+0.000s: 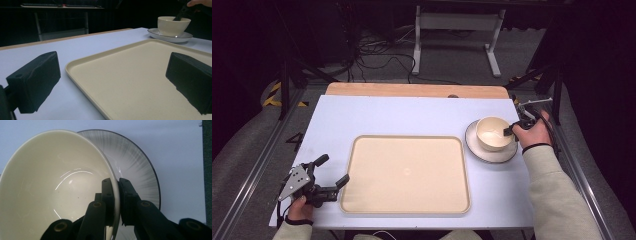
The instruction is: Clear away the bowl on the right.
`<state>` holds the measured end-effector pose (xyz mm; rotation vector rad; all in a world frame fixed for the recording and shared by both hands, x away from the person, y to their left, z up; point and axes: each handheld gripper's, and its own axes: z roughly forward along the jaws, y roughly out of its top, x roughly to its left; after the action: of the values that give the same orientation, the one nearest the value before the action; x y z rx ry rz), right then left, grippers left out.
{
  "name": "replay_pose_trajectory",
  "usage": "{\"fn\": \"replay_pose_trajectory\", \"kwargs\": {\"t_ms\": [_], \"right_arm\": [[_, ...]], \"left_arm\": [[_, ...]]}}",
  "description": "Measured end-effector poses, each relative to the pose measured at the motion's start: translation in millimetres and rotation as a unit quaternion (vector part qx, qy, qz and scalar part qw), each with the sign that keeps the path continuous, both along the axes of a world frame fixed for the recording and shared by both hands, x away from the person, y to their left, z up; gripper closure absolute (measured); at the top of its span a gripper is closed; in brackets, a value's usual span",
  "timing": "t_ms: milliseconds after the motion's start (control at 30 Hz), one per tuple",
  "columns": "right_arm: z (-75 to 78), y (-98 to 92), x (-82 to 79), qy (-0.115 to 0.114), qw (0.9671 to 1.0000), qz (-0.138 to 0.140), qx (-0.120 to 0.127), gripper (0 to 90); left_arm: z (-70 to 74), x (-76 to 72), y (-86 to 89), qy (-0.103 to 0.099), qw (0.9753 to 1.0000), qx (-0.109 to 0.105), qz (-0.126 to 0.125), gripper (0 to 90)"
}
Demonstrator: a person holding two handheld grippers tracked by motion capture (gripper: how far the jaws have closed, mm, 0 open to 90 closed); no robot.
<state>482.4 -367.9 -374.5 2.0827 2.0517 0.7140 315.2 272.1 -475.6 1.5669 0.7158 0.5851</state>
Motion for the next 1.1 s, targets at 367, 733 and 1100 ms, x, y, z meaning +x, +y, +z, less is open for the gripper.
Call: {"fn": "replay_pose_trajectory", "kwargs": {"t_ms": [367,733,1100], "right_arm": [[27.7,10.6,-9.7,-0.009,0.9999,-0.015,0.001,83.2],[47.0,30.8,-20.9,-0.017,0.9998,-0.002,0.011,82.9],[62.8,62.7,-27.2,-0.012,0.9993,0.03,0.017,82.7]], "left_arm": [[0.0,0.0,0.0,0.0,1.0,0.0,0.0,0.2],[-0.1,0.1,-0.2,0.0,1.0,-0.001,0.001,0.2],[0.0,0.2,-0.1,0.0,1.0,-0.001,0.002,0.2]]}}
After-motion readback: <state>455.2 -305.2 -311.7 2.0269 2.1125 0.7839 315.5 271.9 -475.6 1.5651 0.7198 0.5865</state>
